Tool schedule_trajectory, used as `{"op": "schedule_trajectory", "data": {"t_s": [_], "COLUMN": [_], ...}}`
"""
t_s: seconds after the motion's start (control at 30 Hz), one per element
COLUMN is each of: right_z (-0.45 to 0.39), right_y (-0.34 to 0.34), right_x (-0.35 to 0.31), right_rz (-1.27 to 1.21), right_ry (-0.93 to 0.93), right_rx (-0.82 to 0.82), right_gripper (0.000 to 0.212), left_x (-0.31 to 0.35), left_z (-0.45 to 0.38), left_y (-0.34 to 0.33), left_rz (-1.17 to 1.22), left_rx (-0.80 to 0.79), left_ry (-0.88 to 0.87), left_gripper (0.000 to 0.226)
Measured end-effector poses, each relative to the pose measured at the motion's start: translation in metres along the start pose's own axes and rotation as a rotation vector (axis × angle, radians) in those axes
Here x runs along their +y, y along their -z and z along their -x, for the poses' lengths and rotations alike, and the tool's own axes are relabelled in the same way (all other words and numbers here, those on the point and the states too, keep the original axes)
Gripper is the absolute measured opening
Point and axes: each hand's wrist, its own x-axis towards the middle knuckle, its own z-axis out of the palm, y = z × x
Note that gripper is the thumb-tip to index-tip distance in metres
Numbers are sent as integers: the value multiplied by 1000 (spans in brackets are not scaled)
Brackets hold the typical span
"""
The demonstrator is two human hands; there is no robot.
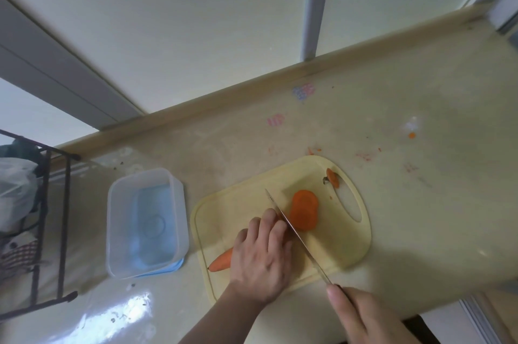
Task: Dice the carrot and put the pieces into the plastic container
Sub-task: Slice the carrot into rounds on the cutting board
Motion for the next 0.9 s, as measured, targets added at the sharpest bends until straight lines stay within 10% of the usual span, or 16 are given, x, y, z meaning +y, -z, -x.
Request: {"op": "schedule_trajectory", "data": {"t_s": [0.33, 0.9], "right_z": [-68, 2], "right_y": [-18, 14], "right_x": [-28, -33], "right_rz": [-41, -4], "right_ry": [233, 109], "right_rx": [169, 122], "right_gripper": [42, 56], "left_x": [1, -18], "left_z": [4, 7], "left_y": [-1, 12], "left_rz": [13, -92], "left_rx": [-46, -148], "left_ry": [19, 120], "left_gripper": [36, 36]}}
